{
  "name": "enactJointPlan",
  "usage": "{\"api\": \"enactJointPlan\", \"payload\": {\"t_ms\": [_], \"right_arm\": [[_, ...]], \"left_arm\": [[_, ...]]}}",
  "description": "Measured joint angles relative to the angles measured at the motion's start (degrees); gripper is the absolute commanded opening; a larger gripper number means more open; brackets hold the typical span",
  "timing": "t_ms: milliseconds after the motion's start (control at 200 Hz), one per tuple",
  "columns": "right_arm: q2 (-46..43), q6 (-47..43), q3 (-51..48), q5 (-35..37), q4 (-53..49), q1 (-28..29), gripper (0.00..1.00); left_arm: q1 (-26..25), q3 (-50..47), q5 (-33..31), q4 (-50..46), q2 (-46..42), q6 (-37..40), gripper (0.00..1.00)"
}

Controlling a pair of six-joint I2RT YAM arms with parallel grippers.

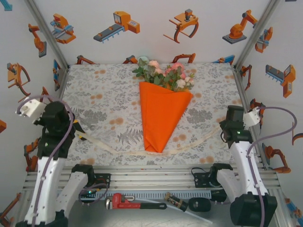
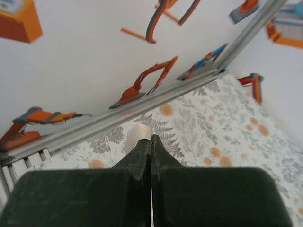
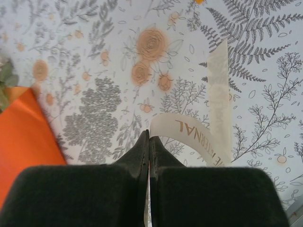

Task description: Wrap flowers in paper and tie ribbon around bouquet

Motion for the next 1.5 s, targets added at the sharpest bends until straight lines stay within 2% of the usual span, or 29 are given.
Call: {"api": "enactJointPlan", "payload": {"t_ms": [140, 300, 335, 436, 501, 566, 686, 791, 911, 1041, 1191, 1362, 1497], "right_arm": [[4.8, 1.0, -2.2, 1.2, 3.0, 0.0, 0.02], [9.8, 1.9, -3.1, 1.7, 5.9, -0.5, 0.3], [10.5, 2.1, -3.2, 1.5, 6.3, -0.7, 0.33], [13.5, 1.3, -3.1, -0.5, 8.0, -1.8, 0.44], [14.3, 1.2, -3.1, -1.3, 7.8, -2.6, 0.52], [14.0, 1.0, -2.7, -2.1, 7.1, -3.8, 0.59], [12.5, -1.0, -0.9, -4.8, 7.1, -5.6, 0.68], [11.9, -4.3, 1.6, -10.8, 9.3, -5.7, 0.68], [13.0, -8.1, 3.5, -22.8, 14.7, -5.6, 0.64], [18.1, -9.9, 5.5, -35.0, 19.7, -4.3, 0.62], [24.3, -10.7, 6.9, -42.3, 21.5, -0.8, 0.62], [29.1, -10.6, 7.0, -46.4, 24.4, 4.1, 0.64], [33.9, -10.3, 7.0, -50.3, 28.1, 7.6, 0.65]], "left_arm": [[9.1, -2.7, 11.2, 3.8, 8.1, -6.0, 0.0], [11.0, -1.9, 21.8, 11.4, 21.2, -7.1, 0.0], [11.0, -1.6, 23.4, 11.7, 23.3, -7.3, 0.03], [11.0, 4.8, 27.9, 14.3, 33.0, -7.3, 0.23], [11.0, 7.8, 30.9, 16.8, 37.5, -7.4, 0.3], [11.0, 9.0, 34.1, 18.4, 39.3, -7.4, 0.41], [10.5, 9.6, 40.8, 20.4, 39.5, -7.1, 0.67], [8.5, 10.0, 43.5, 19.5, 38.2, -6.1, 0.89], [5.2, 10.0, 43.6, 16.3, 33.6, -3.0, 0.99], [3.4, 10.0, 42.7, 12.8, 28.9, 1.8, 0.97], [-0.9, 10.1, 44.9, 9.3, 27.9, 4.8, 0.97], [-11.3, 9.0, 53.4, 11.2, 30.4, 4.7, 0.97], [-17.0, 6.9, 60.7, 16.2, 38.1, 3.8, 0.97]]}}
